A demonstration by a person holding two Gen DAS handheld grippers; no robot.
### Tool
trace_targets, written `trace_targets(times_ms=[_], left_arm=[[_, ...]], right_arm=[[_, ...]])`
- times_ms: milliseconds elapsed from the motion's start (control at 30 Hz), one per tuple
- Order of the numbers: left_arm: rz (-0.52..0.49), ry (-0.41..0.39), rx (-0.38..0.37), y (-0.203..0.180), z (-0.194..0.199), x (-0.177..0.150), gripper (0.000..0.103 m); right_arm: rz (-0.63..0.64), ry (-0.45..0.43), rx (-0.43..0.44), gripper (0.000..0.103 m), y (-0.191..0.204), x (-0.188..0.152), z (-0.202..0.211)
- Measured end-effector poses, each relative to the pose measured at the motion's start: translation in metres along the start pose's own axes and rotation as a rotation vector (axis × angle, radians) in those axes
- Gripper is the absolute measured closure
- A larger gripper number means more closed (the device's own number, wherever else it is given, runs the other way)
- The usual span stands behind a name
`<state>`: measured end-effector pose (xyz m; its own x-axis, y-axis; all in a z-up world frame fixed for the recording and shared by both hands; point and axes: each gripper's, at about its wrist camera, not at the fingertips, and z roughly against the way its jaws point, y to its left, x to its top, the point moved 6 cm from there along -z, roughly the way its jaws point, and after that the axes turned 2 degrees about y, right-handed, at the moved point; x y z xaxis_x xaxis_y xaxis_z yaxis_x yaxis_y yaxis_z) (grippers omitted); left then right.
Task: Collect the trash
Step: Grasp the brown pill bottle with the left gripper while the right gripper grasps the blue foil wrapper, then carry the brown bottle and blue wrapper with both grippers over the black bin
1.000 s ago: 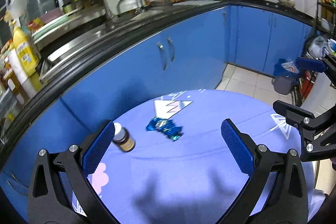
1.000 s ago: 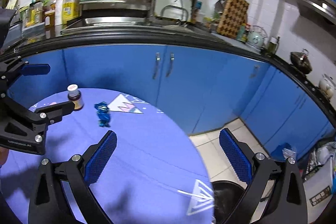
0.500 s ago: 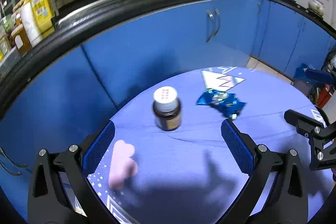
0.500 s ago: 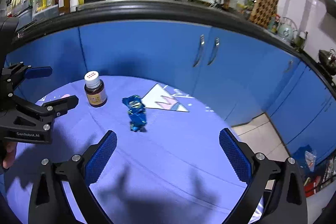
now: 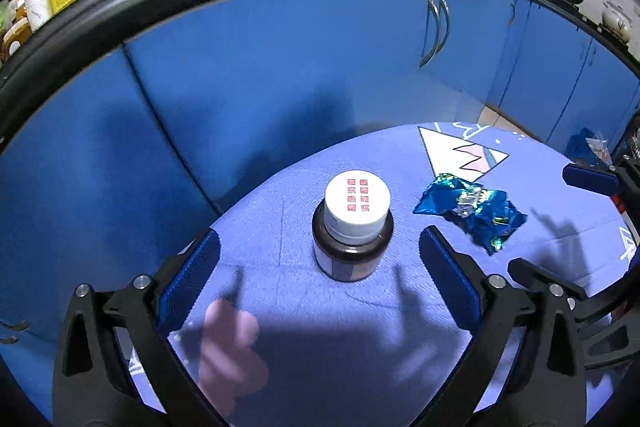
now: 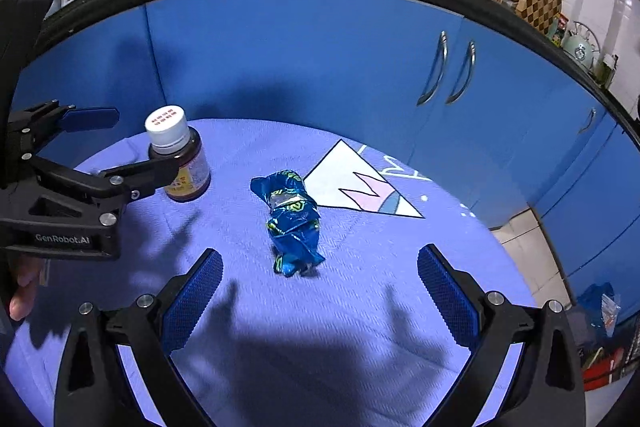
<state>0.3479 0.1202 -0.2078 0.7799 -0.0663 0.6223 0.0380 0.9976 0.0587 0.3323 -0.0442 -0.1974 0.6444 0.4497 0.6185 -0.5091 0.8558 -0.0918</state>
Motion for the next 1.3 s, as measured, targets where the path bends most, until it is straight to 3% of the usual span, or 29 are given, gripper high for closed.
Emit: trace_targets(times_ms=[167, 400, 567, 667, 700, 767, 800, 1300], left_arm=[[0.001, 0.02, 0.001, 0.002, -0.011, 0.0, 0.013], [0.004, 0.024, 0.001, 0.004, -0.017, 0.001, 0.013], [0.001, 0.032, -0.003, 0.003, -0.02, 0.0, 0.019], [0.0, 0.037, -0.01, 0.002, -0.019, -0.001, 0.026], [-0.002, 0.035, -0.014, 0.001, -0.019, -0.002, 0.029], [-0.008, 0.039, -0.02, -0.002, -0.019, -0.002, 0.052], [-0.01, 0.047, -0.025, -0.003, -0.02, -0.002, 0.057], [-0.038, 0.033, -0.04, -0.024, 0.018, -0.024, 0.057]], right_arm=[[0.001, 0.005, 0.019, 0.011, 0.003, 0.005, -0.012], [0.008, 0.048, 0.039, 0.032, 0.009, 0.008, -0.031], [0.01, 0.072, 0.054, 0.063, 0.012, 0.004, -0.037], [0.006, 0.07, 0.057, 0.075, 0.011, 0.001, -0.034], [0.007, 0.066, 0.061, 0.075, 0.011, 0.0, -0.032], [0.017, 0.059, 0.06, 0.076, 0.011, -0.001, -0.027], [0.028, 0.053, 0.049, 0.076, 0.012, -0.002, -0.024], [0.037, 0.046, 0.002, 0.076, 0.001, -0.028, 0.023]])
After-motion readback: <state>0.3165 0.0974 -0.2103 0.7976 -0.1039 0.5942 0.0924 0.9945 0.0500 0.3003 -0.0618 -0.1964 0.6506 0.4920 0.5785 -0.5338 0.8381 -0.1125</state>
